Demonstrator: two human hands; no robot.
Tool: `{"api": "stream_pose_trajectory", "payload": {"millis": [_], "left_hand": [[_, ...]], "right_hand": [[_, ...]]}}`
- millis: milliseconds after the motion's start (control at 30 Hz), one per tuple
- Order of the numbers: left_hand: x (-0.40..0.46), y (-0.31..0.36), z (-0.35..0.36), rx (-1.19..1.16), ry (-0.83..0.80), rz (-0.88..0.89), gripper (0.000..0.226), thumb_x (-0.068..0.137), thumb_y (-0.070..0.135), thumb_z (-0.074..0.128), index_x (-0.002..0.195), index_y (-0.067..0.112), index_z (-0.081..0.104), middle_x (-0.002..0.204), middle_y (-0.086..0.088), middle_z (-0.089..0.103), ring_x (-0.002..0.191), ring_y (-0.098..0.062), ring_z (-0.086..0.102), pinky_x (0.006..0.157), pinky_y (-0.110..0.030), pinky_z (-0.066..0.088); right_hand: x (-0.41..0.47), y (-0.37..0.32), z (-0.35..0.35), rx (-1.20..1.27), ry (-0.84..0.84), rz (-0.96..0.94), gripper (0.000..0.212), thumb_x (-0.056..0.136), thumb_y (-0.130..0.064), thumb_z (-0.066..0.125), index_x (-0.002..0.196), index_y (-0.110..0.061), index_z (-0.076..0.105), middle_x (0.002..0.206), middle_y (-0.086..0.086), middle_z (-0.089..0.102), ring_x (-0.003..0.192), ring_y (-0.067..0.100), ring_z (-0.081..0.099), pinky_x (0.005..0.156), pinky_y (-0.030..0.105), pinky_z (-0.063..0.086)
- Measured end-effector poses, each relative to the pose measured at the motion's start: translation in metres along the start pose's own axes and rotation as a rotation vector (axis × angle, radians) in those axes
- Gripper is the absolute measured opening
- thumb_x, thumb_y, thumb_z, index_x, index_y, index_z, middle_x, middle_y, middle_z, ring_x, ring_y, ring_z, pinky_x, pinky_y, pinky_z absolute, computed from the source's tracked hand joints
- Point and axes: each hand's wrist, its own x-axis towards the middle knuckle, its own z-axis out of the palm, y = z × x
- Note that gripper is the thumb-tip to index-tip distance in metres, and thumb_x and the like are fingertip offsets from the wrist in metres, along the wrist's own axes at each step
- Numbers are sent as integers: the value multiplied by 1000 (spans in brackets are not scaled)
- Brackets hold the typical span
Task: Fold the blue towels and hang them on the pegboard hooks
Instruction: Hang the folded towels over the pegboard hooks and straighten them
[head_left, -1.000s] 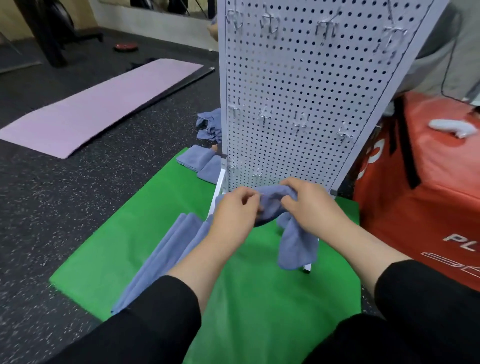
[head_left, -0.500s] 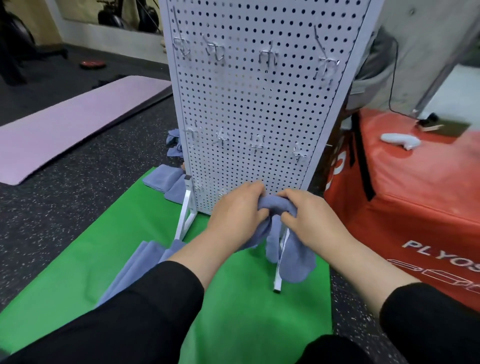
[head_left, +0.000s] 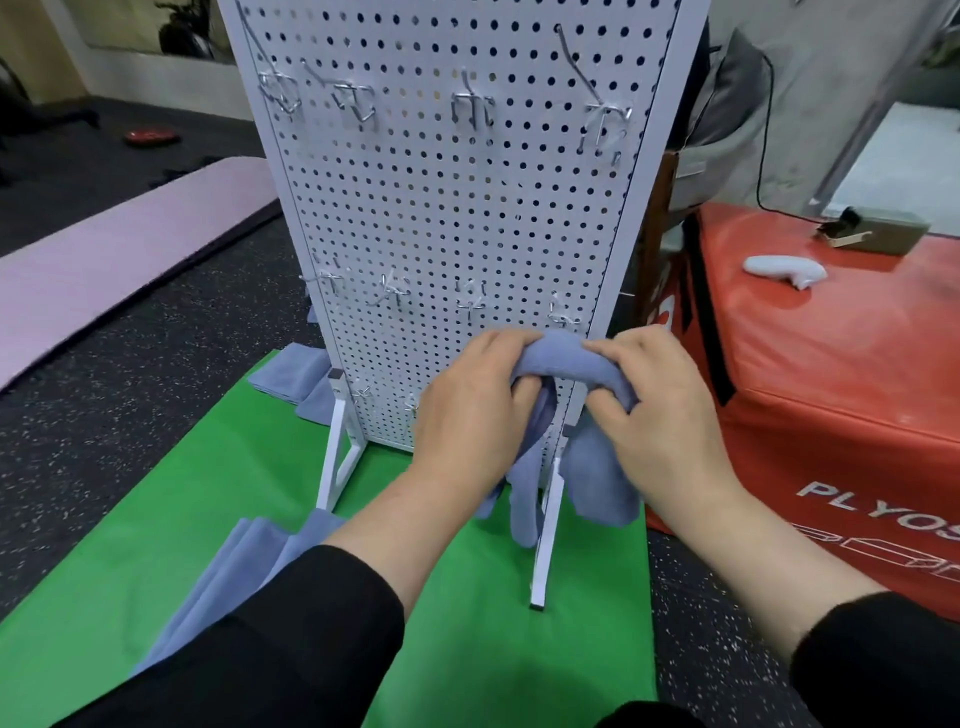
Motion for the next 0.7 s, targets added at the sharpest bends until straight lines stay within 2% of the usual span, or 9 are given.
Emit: {"api": "stream_pose_trajectory", "payload": {"millis": [133,233,367,467,533,633,700], "left_hand": [[24,13,5,-2,77,-9,33,92,24,57,123,33,65,117,9,68,100,-21,62,85,-40,51],[41,18,12,33,95,-23,36,93,20,57,125,33,65,114,6,69,100,-22,62,83,-37,49],[53,7,30,49,37,-14,42,95,10,52,133,27,62,122,0,67,107,-24,60,85,-33,42],[50,-10,48,39,-5,-76,46,95,7,48,135,24,61,125,-2,67,109,-26,60,87,-33,44],[41,-19,59,25,-34,-132,49,95,8,49,139,26,58,128,-2,66,111,-25,60,87,-30,44],[24,-31,72,-16,-78,-212,56,93,11,50,145,33,51,127,2,67,106,-23,61,80,-27,38],[16,-36,78,-83,-112,-257,61,93,16,51,147,42,44,121,4,68,102,-23,63,78,-30,42]], "right_hand": [[23,8,-8,8,113,-15,37,80,-7,58,115,-2,69,104,9,56,99,25,56,90,27,41],[40,17,-6,-4,146,-12,37,81,-9,56,115,-4,70,104,9,55,99,27,55,89,33,44],[50,40,10,-20,94,22,36,85,-8,58,119,-5,69,108,8,55,102,28,55,92,32,43],[40,53,29,-29,14,62,39,86,-3,62,125,-4,67,112,10,56,107,29,55,95,28,40],[28,57,39,-10,-23,87,45,85,0,63,130,-4,65,116,10,57,109,30,56,99,29,40],[11,57,49,59,-68,95,56,83,2,65,138,-6,59,126,8,55,117,27,55,106,35,42],[3,55,55,109,-68,124,60,84,0,66,142,-8,54,130,5,54,120,20,53,108,29,40]]}}
